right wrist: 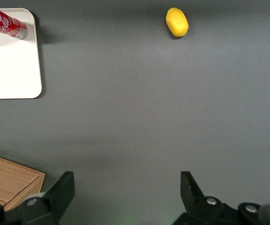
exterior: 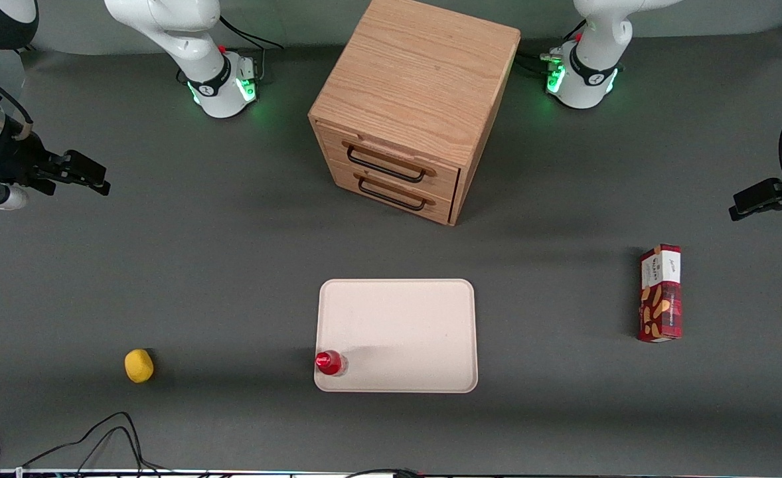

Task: Open upper drawer
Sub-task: 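Move the right gripper toward the upper drawer's black handle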

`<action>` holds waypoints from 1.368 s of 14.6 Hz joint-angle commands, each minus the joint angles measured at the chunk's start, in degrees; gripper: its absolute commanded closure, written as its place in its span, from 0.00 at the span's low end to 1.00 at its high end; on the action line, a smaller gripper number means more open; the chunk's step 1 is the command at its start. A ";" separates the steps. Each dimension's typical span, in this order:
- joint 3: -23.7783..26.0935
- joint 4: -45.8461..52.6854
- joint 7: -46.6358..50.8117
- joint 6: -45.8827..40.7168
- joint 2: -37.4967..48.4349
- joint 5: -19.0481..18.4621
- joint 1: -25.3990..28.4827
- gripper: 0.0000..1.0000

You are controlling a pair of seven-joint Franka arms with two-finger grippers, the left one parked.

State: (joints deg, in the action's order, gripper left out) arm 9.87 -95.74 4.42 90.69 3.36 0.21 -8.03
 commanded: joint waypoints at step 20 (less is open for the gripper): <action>19.12 11.45 -8.01 0.88 -14.95 8.75 14.71 0.00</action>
State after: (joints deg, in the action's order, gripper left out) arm 26.72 -89.38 1.04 93.19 -6.39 6.46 6.88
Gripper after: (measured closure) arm 0.000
